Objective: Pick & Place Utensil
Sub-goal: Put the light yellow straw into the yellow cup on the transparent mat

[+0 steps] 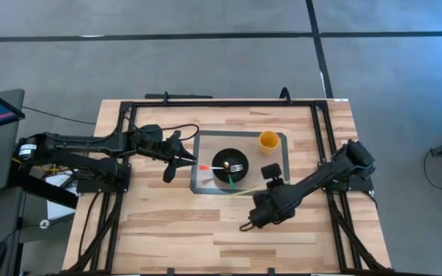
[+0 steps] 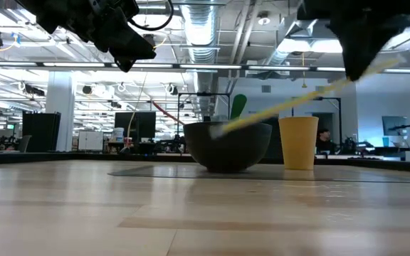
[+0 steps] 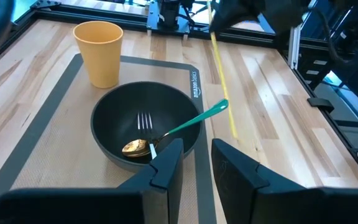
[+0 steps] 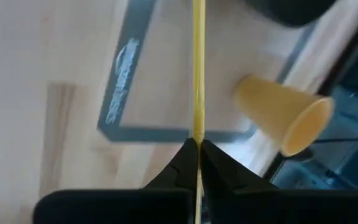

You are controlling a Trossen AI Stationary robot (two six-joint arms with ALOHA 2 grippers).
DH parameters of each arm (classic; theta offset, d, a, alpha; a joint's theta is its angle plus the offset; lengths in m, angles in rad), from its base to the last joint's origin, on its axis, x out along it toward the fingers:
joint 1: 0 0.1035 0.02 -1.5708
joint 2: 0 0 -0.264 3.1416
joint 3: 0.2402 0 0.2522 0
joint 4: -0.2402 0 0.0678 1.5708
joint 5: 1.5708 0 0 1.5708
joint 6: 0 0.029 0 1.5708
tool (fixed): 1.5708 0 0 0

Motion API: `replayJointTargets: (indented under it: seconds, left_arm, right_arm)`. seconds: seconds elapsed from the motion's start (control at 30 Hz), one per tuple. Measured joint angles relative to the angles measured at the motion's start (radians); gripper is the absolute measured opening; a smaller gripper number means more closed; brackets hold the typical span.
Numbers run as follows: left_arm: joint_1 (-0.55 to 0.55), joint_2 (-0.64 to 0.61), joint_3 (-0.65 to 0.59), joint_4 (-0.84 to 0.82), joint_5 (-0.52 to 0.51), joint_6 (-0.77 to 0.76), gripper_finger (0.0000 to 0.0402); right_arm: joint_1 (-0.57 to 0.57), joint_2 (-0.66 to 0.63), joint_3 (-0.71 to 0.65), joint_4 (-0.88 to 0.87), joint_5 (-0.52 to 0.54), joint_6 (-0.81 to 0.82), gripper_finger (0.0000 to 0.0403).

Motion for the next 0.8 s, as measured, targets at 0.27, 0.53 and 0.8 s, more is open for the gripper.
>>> replayJointTargets:
  seconds: [0.27,0.53,0.8]
  left_arm:
    - [0.000,0.000,0.000,0.000,0.000,0.000,0.0085]
    - [0.000,0.000,0.000,0.000,0.000,0.000,0.0085]
    - [0.000,0.000,0.000,0.000,0.000,0.000,0.0085]
  right_arm:
    - [-0.014,-0.032,0.013,0.006,0.193,-0.021,0.0003]
    - [-0.060,-0.034,0.013,-0.009,0.397,-0.018,0.0001]
    - [-0.208,-0.079,0.013,-0.012,0.386,-0.018,0.0001]
